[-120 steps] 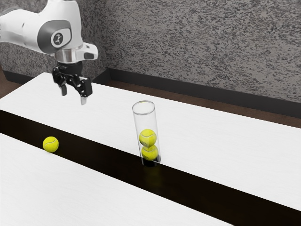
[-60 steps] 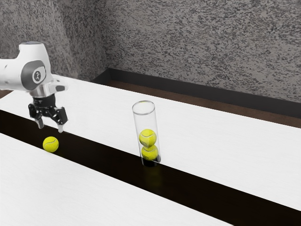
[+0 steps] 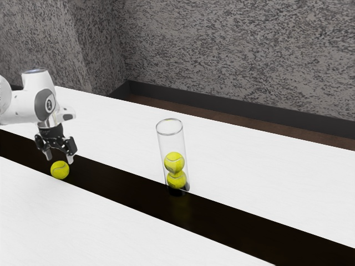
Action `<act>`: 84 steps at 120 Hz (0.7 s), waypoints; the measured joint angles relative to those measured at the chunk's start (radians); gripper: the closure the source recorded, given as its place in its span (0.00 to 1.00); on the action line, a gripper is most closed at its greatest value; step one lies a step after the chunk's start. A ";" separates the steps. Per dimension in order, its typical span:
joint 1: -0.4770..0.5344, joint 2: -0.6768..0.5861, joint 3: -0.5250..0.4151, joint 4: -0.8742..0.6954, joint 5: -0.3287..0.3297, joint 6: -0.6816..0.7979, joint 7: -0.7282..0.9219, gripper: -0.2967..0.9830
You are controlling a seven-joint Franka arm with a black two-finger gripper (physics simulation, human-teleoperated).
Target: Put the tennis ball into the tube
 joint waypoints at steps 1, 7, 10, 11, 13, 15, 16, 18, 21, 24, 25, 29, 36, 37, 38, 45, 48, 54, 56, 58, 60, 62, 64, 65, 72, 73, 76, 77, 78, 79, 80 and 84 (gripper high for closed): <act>0.001 0.003 0.000 0.001 -0.003 0.001 0.003 0.23; 0.006 0.023 0.000 0.003 -0.024 0.011 0.022 0.23; 0.009 0.031 0.000 0.003 -0.034 0.016 0.032 0.23; 0.009 0.033 0.000 0.003 -0.036 0.018 0.035 0.23; 0.010 0.039 0.000 0.003 -0.042 0.021 0.041 0.23; 0.011 0.045 0.000 0.002 -0.047 0.024 0.047 0.23; 0.011 0.047 0.000 0.002 -0.050 0.026 0.050 0.23; 0.012 0.054 0.000 0.002 -0.055 0.029 0.055 0.23; 0.013 0.063 0.000 0.002 -0.061 0.032 0.064 0.22; 0.014 0.072 0.000 0.002 -0.069 0.036 0.072 0.21; 0.014 0.075 0.000 0.002 -0.071 0.037 0.075 0.20; 0.014 0.085 0.000 0.002 -0.080 0.042 0.085 0.23; 0.017 0.098 0.000 0.002 -0.093 0.049 0.103 0.23; 0.018 0.100 0.000 0.001 -0.095 0.049 0.106 0.23; 0.018 0.102 -0.001 0.001 -0.096 0.050 0.108 0.23; 0.022 0.116 -0.001 0.000 -0.107 0.055 0.125 0.23; 0.023 0.121 -0.001 0.000 -0.111 0.057 0.131 0.23; 0.022 0.127 -0.001 -0.001 -0.118 0.061 0.144 0.24; 0.023 0.128 -0.001 -0.001 -0.120 0.062 0.148 0.25; 0.022 0.129 -0.001 -0.001 -0.122 0.063 0.151 0.26; 0.022 0.129 -0.001 -0.001 -0.124 0.064 0.155 0.27; 0.022 0.130 -0.001 -0.001 -0.126 0.065 0.159 0.28; 0.021 0.130 -0.001 -0.001 -0.127 0.066 0.162 0.30; 0.021 0.130 -0.001 -0.001 -0.128 0.066 0.164 0.30; 0.021 0.131 -0.001 0.000 -0.131 0.068 0.175 0.34; 0.021 0.131 -0.001 0.000 -0.131 0.068 0.177 0.35; 0.021 0.130 -0.001 0.000 -0.132 0.069 0.181 0.36; 0.021 0.130 -0.001 0.000 -0.132 0.069 0.183 0.37; 0.021 0.130 -0.001 0.001 -0.133 0.069 0.184 0.37; 0.021 0.130 -0.001 0.001 -0.133 0.070 0.185 0.38; 0.021 0.130 -0.001 0.001 -0.133 0.070 0.187 0.38; 0.020 0.128 0.000 0.002 -0.133 0.070 0.192 0.40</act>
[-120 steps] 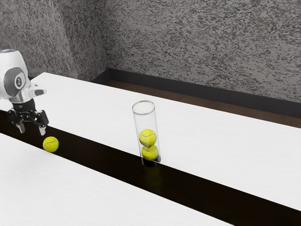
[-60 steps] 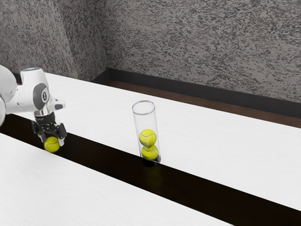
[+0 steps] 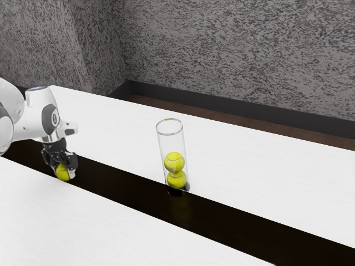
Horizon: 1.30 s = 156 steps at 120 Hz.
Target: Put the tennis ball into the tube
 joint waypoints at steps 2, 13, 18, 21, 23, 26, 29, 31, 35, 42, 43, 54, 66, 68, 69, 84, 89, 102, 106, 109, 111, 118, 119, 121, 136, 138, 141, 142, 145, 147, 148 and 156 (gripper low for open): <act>0.000 -0.002 0.000 0.001 0.000 0.000 0.003 0.40; 0.000 -0.007 0.001 0.007 0.001 0.001 0.015 0.44; 0.000 -0.008 0.001 0.008 0.001 0.002 0.019 0.47; 0.000 -0.008 0.001 0.008 0.002 0.003 0.021 0.48; 0.000 -0.008 0.001 0.008 0.003 0.003 0.023 0.48; 0.000 -0.010 0.002 0.008 0.004 0.004 0.025 0.49; -0.002 -0.014 0.003 0.008 0.006 0.004 0.026 0.50; -0.002 -0.017 0.003 0.008 0.007 0.005 0.027 0.50; -0.004 -0.026 0.004 0.008 0.009 0.005 0.029 0.51; -0.008 -0.055 0.004 0.008 0.013 0.005 0.030 0.54; -0.008 -0.059 0.005 0.008 0.014 0.005 0.030 0.54; -0.024 -0.122 0.007 0.008 0.028 -0.001 0.028 0.57; -0.041 -0.188 0.003 0.024 0.073 -0.023 0.016 0.58; -0.044 -0.197 0.002 0.031 0.083 -0.027 0.013 0.59; -0.045 -0.201 0.001 0.035 0.087 -0.030 0.011 0.59; -0.050 -0.237 -0.073 0.113 0.158 -0.071 -0.017 0.59; -0.053 -0.241 -0.109 0.144 0.181 -0.086 -0.029 0.59; -0.063 -0.247 -0.185 0.197 0.235 -0.121 -0.063 0.60; -0.068 -0.249 -0.207 0.211 0.251 -0.131 -0.074 0.60; -0.071 -0.250 -0.225 0.225 0.264 -0.140 -0.084 0.60; -0.073 -0.251 -0.236 0.234 0.273 -0.145 -0.090 0.60; -0.079 -0.252 -0.272 0.252 0.296 -0.161 -0.111 0.60; -0.080 -0.252 -0.276 0.253 0.299 -0.163 -0.114 0.60; -0.080 -0.252 -0.286 0.256 0.305 -0.167 -0.121 0.60; -0.080 -0.252 -0.356 0.302 0.357 -0.196 -0.168 0.60; -0.081 -0.252 -0.364 0.309 0.364 -0.200 -0.174 0.60; -0.081 -0.252 -0.376 0.316 0.372 -0.206 -0.183 0.60; -0.081 -0.252 -0.380 0.318 0.376 -0.208 -0.186 0.60; -0.080 -0.252 -0.393 0.323 0.385 -0.214 -0.195 0.60; -0.080 -0.252 -0.401 0.326 0.391 -0.217 -0.202 0.60; -0.080 -0.252 -0.406 0.327 0.393 -0.218 -0.205 0.60; -0.081 -0.252 -0.442 0.332 0.414 -0.229 -0.229 0.60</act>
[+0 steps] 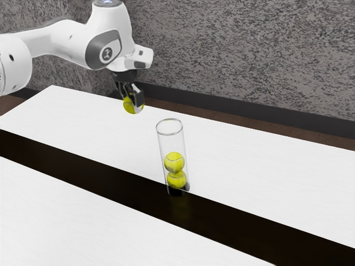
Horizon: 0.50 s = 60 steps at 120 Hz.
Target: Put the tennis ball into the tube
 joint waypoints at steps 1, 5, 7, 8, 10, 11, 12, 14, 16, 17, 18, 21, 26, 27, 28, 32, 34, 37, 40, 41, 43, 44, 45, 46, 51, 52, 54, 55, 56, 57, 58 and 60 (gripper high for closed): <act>0.001 0.000 -0.005 0.000 0.002 -0.001 -0.003 0.60; 0.001 0.000 -0.025 0.001 0.012 -0.005 -0.015 0.60; 0.001 0.000 -0.033 0.002 0.016 -0.007 -0.021 0.60; 0.000 0.000 -0.037 0.002 0.017 -0.008 -0.024 0.60; -0.001 0.000 -0.044 0.002 0.021 -0.009 -0.030 0.60; -0.001 0.000 -0.047 0.002 0.023 -0.010 -0.033 0.60; -0.001 0.000 -0.051 0.003 0.025 -0.011 -0.036 0.60; -0.001 0.000 -0.060 0.006 0.031 -0.012 -0.042 0.60; -0.002 0.000 -0.068 0.009 0.037 -0.013 -0.048 0.60; -0.003 0.000 -0.072 0.010 0.040 -0.014 -0.051 0.60; -0.004 0.000 -0.075 0.011 0.042 -0.014 -0.054 0.60; -0.006 0.001 -0.082 0.015 0.049 -0.016 -0.062 0.60; -0.007 0.001 -0.091 0.020 0.057 -0.018 -0.075 0.60; -0.007 0.001 -0.092 0.021 0.059 -0.019 -0.077 0.60; -0.007 0.001 -0.094 0.021 0.060 -0.019 -0.080 0.60; -0.006 0.002 -0.105 0.023 0.066 -0.020 -0.089 0.60; -0.005 0.002 -0.112 0.023 0.071 -0.021 -0.094 0.60; -0.006 0.003 -0.121 0.024 0.076 -0.022 -0.101 0.60; -0.007 0.003 -0.129 0.027 0.082 -0.022 -0.108 0.60; -0.008 0.003 -0.132 0.028 0.084 -0.022 -0.110 0.60; -0.010 0.003 -0.137 0.030 0.088 -0.022 -0.115 0.60; -0.011 0.003 -0.139 0.032 0.090 -0.022 -0.117 0.60; -0.012 0.003 -0.141 0.033 0.092 -0.022 -0.119 0.60; -0.013 0.003 -0.142 0.034 0.094 -0.022 -0.121 0.60; -0.017 0.003 -0.148 0.041 0.102 -0.021 -0.131 0.60; -0.017 0.003 -0.150 0.041 0.103 -0.021 -0.133 0.60; -0.018 0.003 -0.155 0.043 0.106 -0.021 -0.136 0.60; -0.019 0.004 -0.157 0.043 0.108 -0.021 -0.138 0.60; -0.020 0.004 -0.159 0.044 0.109 -0.020 -0.140 0.60; -0.020 0.004 -0.162 0.044 0.111 -0.020 -0.142 0.60; -0.021 0.004 -0.165 0.044 0.113 -0.020 -0.144 0.60; -0.023 0.004 -0.171 0.045 0.116 -0.020 -0.148 0.60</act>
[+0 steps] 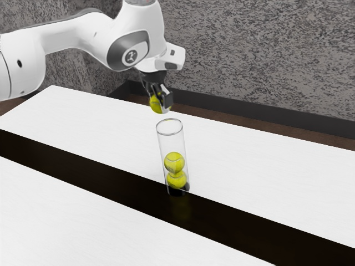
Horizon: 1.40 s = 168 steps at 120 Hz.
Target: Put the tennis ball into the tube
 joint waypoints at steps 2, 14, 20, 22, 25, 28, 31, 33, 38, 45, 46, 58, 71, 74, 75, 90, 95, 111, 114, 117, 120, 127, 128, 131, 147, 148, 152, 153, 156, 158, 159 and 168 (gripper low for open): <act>-0.001 0.000 -0.006 0.000 0.004 0.000 -0.004 0.60; -0.006 0.001 -0.027 -0.012 0.015 0.001 -0.028 0.60; -0.010 0.001 -0.030 -0.018 0.018 0.000 -0.041 0.60; -0.011 0.001 -0.031 -0.019 0.018 -0.001 -0.045 0.60; -0.012 0.001 -0.032 -0.020 0.019 -0.001 -0.051 0.61; -0.013 0.001 -0.034 -0.020 0.020 -0.002 -0.057 0.61; -0.014 0.001 -0.038 -0.021 0.022 -0.003 -0.062 0.61; -0.015 0.000 -0.041 -0.021 0.023 -0.003 -0.066 0.61; -0.018 0.000 -0.048 -0.021 0.025 -0.005 -0.076 0.61; -0.028 -0.002 -0.057 -0.021 0.028 -0.010 -0.090 0.61; -0.029 -0.002 -0.059 -0.021 0.029 -0.012 -0.092 0.61; -0.049 -0.003 -0.069 -0.021 0.041 -0.023 -0.117 0.61; -0.048 -0.007 -0.062 -0.022 0.047 -0.043 -0.142 0.61; -0.048 -0.008 -0.055 -0.023 0.046 -0.048 -0.148 0.61; -0.047 -0.008 -0.053 -0.023 0.046 -0.050 -0.149 0.61; -0.047 -0.009 -0.041 -0.030 0.043 -0.072 -0.172 0.61; -0.049 -0.009 -0.040 -0.030 0.041 -0.077 -0.177 0.57; -0.052 -0.008 -0.040 -0.027 0.031 -0.089 -0.185 0.47; -0.052 -0.008 -0.040 -0.027 0.029 -0.091 -0.186 0.45; -0.052 -0.009 -0.040 -0.027 0.027 -0.092 -0.187 0.43; -0.052 -0.009 -0.040 -0.025 0.026 -0.094 -0.188 0.40; -0.053 -0.009 -0.040 -0.023 0.023 -0.096 -0.189 0.36; -0.054 -0.009 -0.040 -0.022 0.023 -0.097 -0.189 0.36; -0.054 -0.009 -0.040 -0.021 0.023 -0.098 -0.190 0.34; -0.039 -0.036 0.036 -0.017 -0.028 -0.107 -0.180 0.29; -0.034 -0.042 0.052 -0.017 -0.036 -0.110 -0.178 0.29; 0.004 -0.069 0.098 -0.017 -0.064 -0.127 -0.170 0.28; 0.015 -0.077 0.108 -0.017 -0.070 -0.133 -0.169 0.28; 0.047 -0.100 0.141 -0.015 -0.084 -0.151 -0.164 0.28; 0.067 -0.116 0.163 -0.014 -0.093 -0.163 -0.161 0.27; 0.077 -0.122 0.173 -0.013 -0.096 -0.170 -0.160 0.27; 0.161 -0.156 0.215 -0.008 -0.117 -0.220 -0.146 0.26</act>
